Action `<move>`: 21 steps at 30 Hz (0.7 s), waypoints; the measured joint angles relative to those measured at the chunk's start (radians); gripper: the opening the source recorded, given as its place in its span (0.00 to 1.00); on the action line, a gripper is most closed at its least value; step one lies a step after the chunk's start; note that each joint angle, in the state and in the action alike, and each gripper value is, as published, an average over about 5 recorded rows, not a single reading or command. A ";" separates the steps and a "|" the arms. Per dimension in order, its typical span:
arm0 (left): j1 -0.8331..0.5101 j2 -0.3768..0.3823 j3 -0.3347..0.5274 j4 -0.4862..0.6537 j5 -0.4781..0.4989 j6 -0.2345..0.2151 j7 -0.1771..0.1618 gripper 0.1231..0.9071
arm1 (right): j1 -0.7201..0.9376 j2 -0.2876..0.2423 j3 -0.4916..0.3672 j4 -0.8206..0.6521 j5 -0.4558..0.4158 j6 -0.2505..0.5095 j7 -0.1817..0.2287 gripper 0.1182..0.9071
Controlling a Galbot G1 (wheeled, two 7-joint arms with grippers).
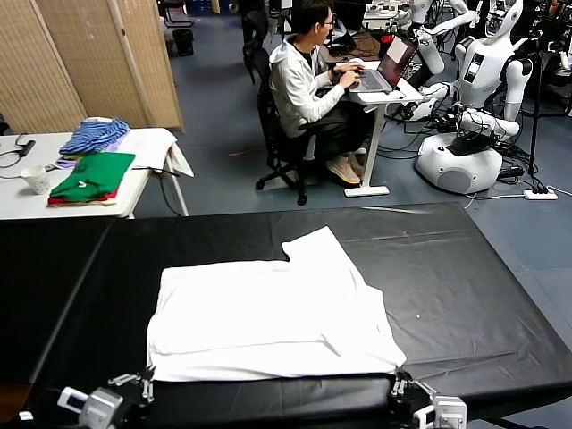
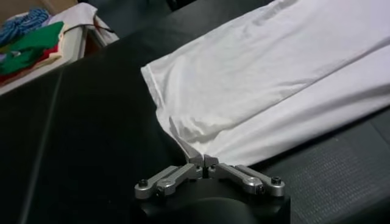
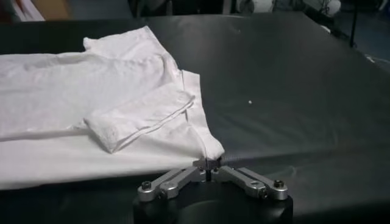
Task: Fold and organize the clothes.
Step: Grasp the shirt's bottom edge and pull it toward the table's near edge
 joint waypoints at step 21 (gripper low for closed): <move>-0.338 0.004 0.197 0.403 0.042 -0.215 0.024 1.00 | 0.188 -0.145 0.184 0.071 0.217 0.000 -0.126 1.00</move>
